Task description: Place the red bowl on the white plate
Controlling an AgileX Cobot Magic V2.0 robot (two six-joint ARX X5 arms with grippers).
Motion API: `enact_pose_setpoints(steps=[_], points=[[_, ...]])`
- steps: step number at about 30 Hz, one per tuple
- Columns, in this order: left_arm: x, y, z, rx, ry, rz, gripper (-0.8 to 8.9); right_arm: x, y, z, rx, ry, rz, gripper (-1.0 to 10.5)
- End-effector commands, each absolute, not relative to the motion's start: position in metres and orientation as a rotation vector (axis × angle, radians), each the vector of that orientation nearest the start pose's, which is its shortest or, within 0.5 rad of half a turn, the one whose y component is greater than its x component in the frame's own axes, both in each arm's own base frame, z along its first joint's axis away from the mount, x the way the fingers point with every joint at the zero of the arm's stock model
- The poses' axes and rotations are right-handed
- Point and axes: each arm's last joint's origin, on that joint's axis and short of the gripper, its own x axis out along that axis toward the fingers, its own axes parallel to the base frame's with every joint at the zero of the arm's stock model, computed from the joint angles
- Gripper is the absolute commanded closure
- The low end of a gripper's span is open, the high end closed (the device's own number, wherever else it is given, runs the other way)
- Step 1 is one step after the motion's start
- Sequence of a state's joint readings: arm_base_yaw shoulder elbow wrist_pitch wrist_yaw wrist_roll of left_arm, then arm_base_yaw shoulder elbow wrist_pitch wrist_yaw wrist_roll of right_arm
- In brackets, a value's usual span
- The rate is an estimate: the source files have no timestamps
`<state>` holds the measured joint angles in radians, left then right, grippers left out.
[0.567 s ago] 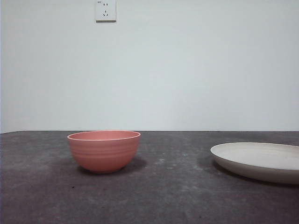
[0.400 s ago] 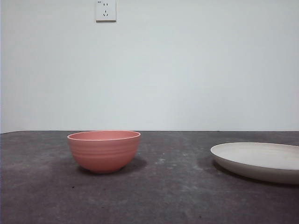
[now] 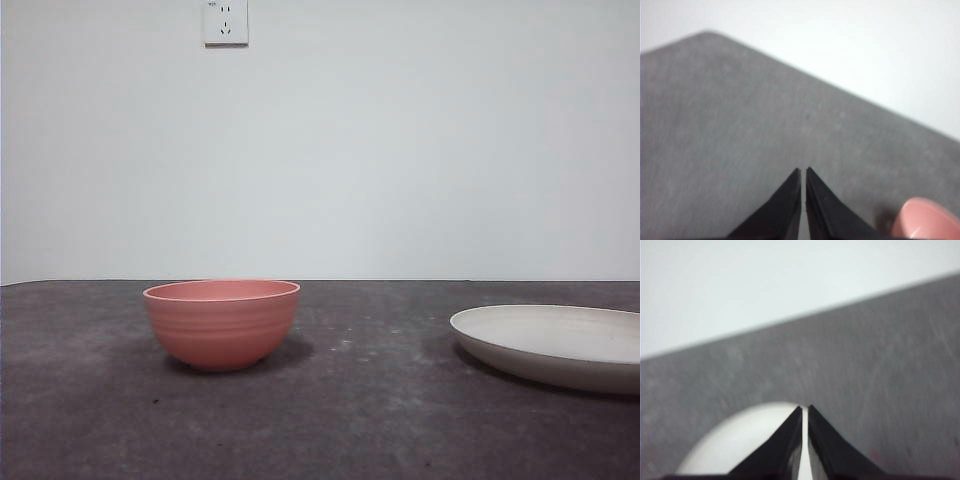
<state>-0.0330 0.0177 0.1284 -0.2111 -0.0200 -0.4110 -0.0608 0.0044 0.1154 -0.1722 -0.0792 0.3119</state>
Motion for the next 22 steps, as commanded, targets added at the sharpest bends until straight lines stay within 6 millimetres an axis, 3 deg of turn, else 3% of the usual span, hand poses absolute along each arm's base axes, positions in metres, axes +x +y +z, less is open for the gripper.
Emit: enact_pose_setpoints(steps=[1, 10, 16, 22], points=[[0.086, -0.002, 0.206, -0.43, 0.068, -0.002, 7.97, 0.085, -0.003, 0.204, 0.327, 0.007, 0.018, 9.3], [0.087, -0.005, 0.263, -0.371, 0.164, -0.092, 7.97, 0.081, -0.001, 0.257, 0.312, 0.049, 0.075, 9.3], [0.102, -0.011, 0.294, -0.291, 0.318, -0.245, 7.97, 0.09, 0.001, 0.29, 0.248, 0.22, 0.156, 9.3], [0.119, -0.016, 0.312, -0.261, 0.502, -0.4, 7.97, 0.104, 0.003, 0.315, 0.202, 0.421, 0.244, 9.3]])
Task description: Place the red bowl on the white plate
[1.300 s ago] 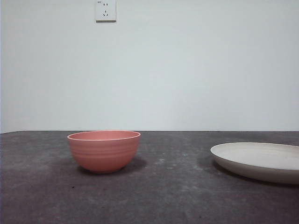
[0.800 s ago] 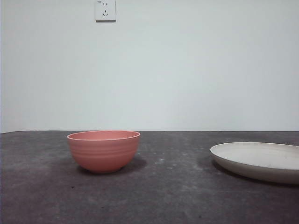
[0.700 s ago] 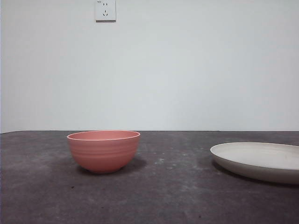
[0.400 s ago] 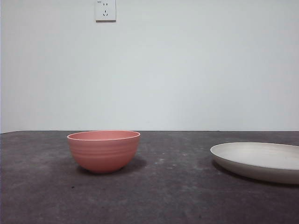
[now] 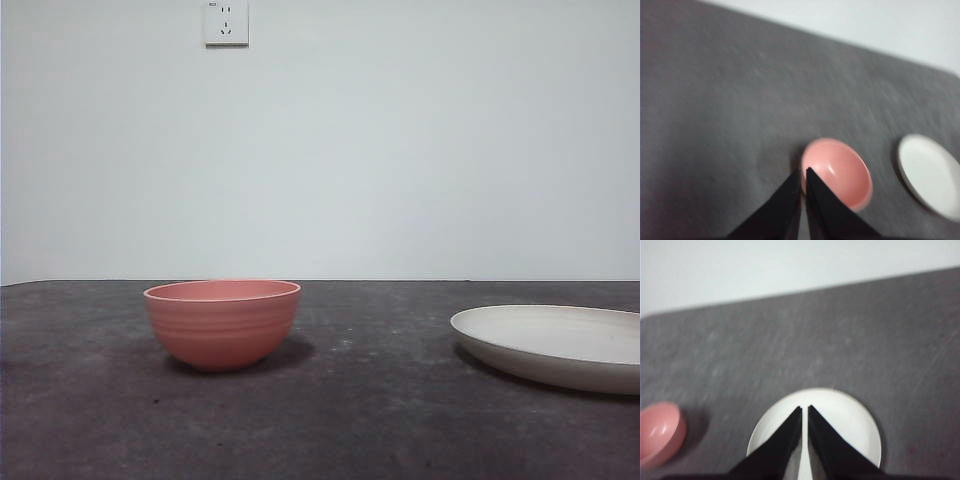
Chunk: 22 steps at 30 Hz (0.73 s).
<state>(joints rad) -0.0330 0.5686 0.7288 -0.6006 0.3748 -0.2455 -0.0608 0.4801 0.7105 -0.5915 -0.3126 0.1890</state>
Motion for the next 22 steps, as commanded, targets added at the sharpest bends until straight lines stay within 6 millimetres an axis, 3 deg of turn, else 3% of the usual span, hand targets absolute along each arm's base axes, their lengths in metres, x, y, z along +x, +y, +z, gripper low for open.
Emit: enact_pose_setpoints(steps=[1, 6, 12, 22], points=[[0.121, -0.016, 0.314, -0.253, 0.531, -0.418, 7.97, 0.106, 0.003, 0.317, 0.197, 0.456, 0.257, 9.3], [0.129, -0.02, 0.32, -0.199, 0.676, -0.495, 7.97, 0.112, 0.004, 0.324, 0.164, 0.631, 0.274, 9.3], [0.129, -0.027, 0.318, -0.135, 0.78, -0.56, 7.97, 0.114, 0.003, 0.317, 0.098, 0.805, 0.168, 9.3], [0.128, -0.029, 0.317, -0.131, 0.794, -0.574, 7.94, 0.112, 0.003, 0.314, 0.083, 0.847, 0.153, 9.3]])
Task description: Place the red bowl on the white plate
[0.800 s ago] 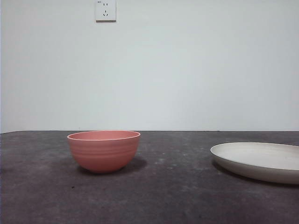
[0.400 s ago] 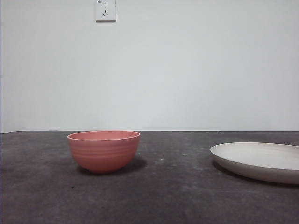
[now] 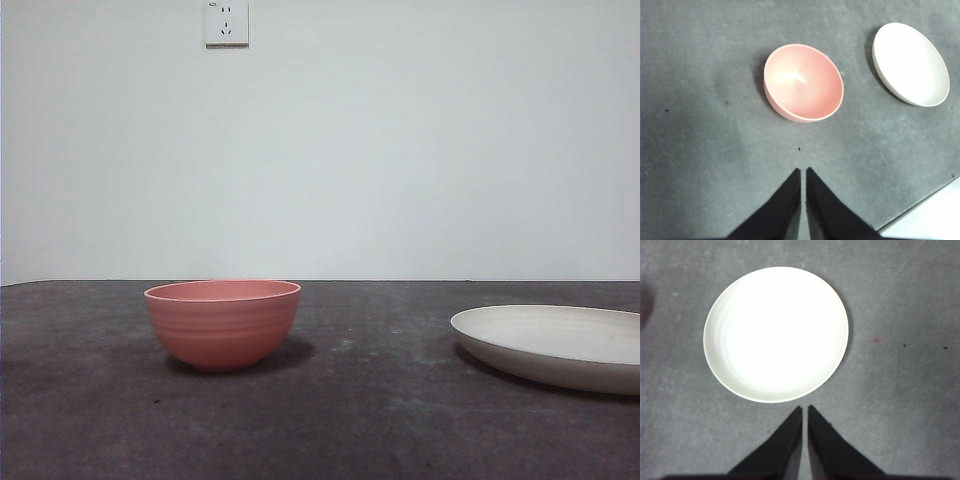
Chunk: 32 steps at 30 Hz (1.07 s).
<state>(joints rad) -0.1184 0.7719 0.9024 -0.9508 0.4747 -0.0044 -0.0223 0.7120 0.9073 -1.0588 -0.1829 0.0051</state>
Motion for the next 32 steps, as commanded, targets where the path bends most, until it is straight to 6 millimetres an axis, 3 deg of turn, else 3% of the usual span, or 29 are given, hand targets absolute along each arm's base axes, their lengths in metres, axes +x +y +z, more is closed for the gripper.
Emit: enact_pose_setpoints(steps=[1, 6, 11, 13, 22, 32], points=[[0.128, -0.029, 0.317, -0.131, 0.794, -0.574, 7.94, 0.112, 0.003, 0.314, 0.083, 0.849, 0.153, 9.3], [0.128, -0.029, 0.317, -0.138, 0.796, -0.572, 7.62, 0.112, 0.003, 0.313, 0.086, 0.853, 0.152, 9.3], [0.128, -0.029, 0.317, -0.138, 0.794, -0.571, 4.51, 0.112, 0.003, 0.313, 0.088, 0.852, 0.151, 9.3], [0.128, -0.029, 0.317, -0.137, 0.791, -0.574, 4.08, 0.112, 0.003, 0.313, 0.09, 0.852, 0.15, 9.3], [0.14, -0.036, 0.317, -0.166, 0.793, -0.591, 4.08, 0.113, 0.003, 0.314, 0.1, 0.84, 0.146, 9.3], [0.189, -0.07, 0.301, -0.122, 0.883, -0.599, 4.09, 0.113, 0.003, 0.314, 0.1, 0.839, 0.146, 9.3]])
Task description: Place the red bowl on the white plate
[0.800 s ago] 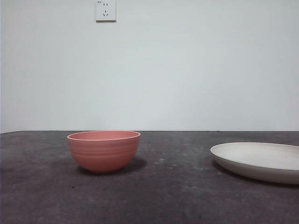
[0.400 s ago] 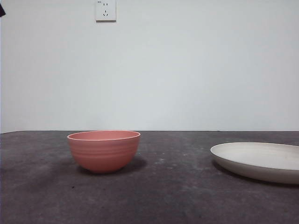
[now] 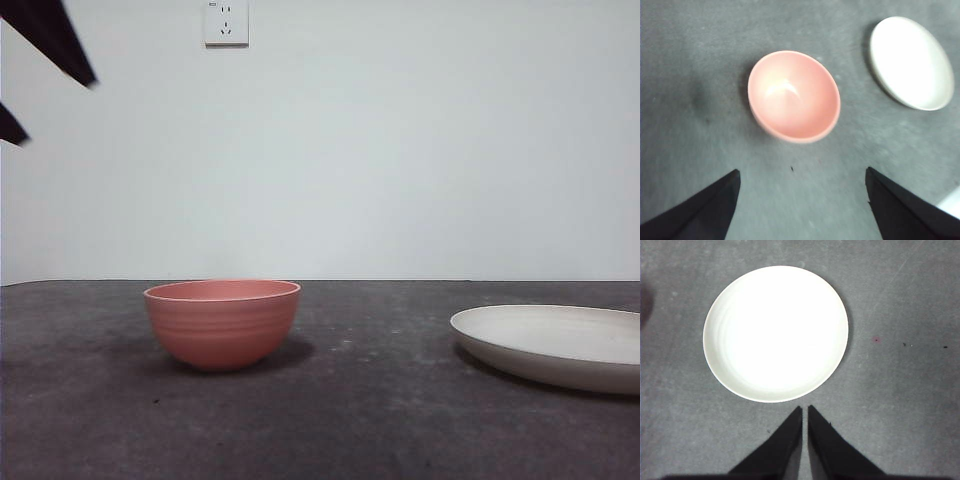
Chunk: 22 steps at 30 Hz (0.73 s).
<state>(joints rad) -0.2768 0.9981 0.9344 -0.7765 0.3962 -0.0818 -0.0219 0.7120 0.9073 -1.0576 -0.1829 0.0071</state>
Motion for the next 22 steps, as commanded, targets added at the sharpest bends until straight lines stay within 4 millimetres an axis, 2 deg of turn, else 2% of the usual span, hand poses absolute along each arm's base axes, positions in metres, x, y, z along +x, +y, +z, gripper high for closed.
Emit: enact_pose_setpoints(steps=[1, 4, 7, 10, 14, 22], points=[[0.196, -0.074, 0.299, -0.114, 0.892, -0.6, 4.09, 0.113, 0.003, 0.314, 0.1, 0.839, 0.146, 9.3], [0.214, -0.086, 0.292, -0.084, 0.923, -0.583, 4.09, 0.113, 0.003, 0.314, 0.1, 0.839, 0.146, 9.1], [0.232, -0.097, 0.285, -0.044, 0.954, -0.546, 4.09, 0.113, 0.003, 0.314, 0.1, 0.839, 0.145, 7.5], [0.247, -0.106, 0.278, -0.013, 0.966, -0.518, 4.09, 0.113, 0.003, 0.314, 0.104, 0.839, 0.143, 6.6], [0.265, -0.115, 0.266, 0.006, 0.99, -0.502, 4.09, 0.113, 0.003, 0.314, 0.106, 0.84, 0.14, 6.2], [0.291, -0.126, 0.23, 0.043, 1.061, -0.462, 4.09, 0.113, 0.003, 0.314, 0.107, 0.841, 0.133, 6.2]])
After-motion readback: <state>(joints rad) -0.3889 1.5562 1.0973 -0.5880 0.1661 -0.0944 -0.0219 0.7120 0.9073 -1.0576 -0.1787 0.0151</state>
